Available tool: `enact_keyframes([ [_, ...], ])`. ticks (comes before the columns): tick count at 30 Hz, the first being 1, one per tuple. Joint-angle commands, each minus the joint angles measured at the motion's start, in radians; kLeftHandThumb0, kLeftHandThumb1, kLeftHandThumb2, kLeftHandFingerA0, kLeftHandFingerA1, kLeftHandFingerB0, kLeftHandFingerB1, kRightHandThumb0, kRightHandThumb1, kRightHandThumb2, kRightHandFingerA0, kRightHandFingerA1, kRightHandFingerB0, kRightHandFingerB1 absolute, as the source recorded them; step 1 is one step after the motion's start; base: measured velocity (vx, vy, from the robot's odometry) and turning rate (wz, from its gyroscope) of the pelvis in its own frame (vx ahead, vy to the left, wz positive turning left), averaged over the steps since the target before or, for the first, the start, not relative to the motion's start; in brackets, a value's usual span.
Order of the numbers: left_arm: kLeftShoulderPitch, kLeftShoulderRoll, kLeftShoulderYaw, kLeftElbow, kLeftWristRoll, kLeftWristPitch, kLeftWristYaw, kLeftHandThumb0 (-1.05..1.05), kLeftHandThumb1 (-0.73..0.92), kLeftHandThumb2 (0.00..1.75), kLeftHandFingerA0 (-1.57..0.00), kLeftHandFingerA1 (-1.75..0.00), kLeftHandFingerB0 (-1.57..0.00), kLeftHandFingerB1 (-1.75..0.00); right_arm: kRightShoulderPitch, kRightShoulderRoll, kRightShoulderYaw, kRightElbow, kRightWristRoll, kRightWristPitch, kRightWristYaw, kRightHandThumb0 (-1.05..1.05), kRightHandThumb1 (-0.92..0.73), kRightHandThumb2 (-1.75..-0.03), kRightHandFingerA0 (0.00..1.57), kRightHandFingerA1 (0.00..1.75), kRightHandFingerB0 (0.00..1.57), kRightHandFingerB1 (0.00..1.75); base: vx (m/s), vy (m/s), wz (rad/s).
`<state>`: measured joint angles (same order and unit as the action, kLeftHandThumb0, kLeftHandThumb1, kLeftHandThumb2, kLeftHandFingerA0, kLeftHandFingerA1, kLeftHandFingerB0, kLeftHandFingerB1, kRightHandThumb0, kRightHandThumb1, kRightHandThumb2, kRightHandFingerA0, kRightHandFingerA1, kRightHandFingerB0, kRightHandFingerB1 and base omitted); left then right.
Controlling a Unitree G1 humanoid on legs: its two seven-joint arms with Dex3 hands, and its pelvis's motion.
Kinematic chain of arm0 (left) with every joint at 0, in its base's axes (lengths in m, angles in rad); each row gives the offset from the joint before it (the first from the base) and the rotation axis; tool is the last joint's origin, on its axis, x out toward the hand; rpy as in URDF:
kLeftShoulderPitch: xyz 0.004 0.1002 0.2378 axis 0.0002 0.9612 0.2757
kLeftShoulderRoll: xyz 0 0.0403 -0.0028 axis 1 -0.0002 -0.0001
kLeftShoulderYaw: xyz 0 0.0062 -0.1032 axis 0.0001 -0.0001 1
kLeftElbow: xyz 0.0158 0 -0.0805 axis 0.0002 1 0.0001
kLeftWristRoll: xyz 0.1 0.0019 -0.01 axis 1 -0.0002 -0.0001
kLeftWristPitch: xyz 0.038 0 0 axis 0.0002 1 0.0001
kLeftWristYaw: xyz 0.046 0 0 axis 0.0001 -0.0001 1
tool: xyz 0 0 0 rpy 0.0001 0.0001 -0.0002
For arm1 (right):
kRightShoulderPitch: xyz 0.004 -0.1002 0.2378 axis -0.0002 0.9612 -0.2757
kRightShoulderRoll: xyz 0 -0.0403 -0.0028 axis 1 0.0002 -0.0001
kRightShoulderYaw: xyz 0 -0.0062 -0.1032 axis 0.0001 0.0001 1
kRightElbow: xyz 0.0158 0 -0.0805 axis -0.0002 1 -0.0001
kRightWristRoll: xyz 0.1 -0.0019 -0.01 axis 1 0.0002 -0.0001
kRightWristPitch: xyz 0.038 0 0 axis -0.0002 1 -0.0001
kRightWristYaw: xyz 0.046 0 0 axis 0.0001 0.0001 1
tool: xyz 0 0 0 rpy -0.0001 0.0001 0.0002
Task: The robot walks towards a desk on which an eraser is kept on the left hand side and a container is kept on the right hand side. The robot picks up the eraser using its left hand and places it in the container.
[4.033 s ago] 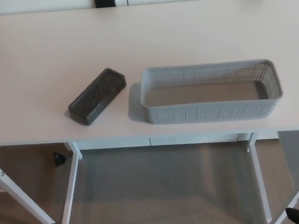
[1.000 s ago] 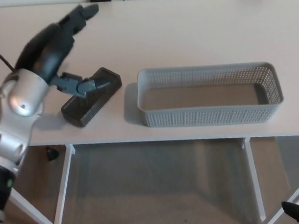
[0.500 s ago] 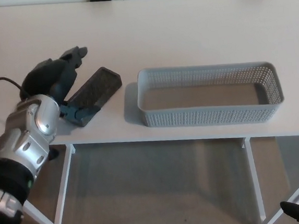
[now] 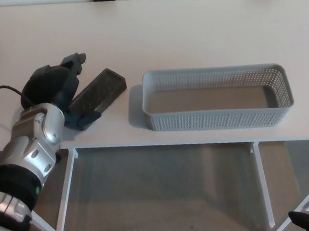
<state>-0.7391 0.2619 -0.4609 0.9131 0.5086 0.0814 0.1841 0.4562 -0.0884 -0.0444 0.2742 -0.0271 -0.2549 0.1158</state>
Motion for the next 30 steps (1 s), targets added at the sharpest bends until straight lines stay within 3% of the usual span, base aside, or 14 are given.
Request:
enact_keyframes([
  [1,0.004,-0.009,0.010,0.003,0.022,0.016,0.013,-0.32,0.24,0.84,0.00,-0.48,0.00,-0.47,0.005,-0.013,-0.003,-0.007,-0.008,-0.005,-0.012,-0.31,-0.67,-0.59,0.43,0.52,0.33,0.45,0.00,0.000,0.00],
  [2,0.003,-0.013,0.010,0.006,0.023,0.014,0.017,-0.64,0.42,0.70,-0.16,-0.39,-0.09,-0.34,0.004,-0.013,-0.003,-0.005,-0.010,-0.007,-0.012,-0.32,-0.68,-0.61,0.44,0.53,0.32,0.46,0.00,0.000,0.00],
  [30,-0.031,-0.066,0.014,0.201,0.023,0.014,-0.016,-0.63,0.45,0.72,-0.25,-0.43,-0.09,-0.33,-0.020,-0.020,-0.005,-0.017,-0.007,0.005,0.005,-0.33,-0.71,-0.61,0.44,0.53,0.33,0.46,0.00,0.000,0.00],
])
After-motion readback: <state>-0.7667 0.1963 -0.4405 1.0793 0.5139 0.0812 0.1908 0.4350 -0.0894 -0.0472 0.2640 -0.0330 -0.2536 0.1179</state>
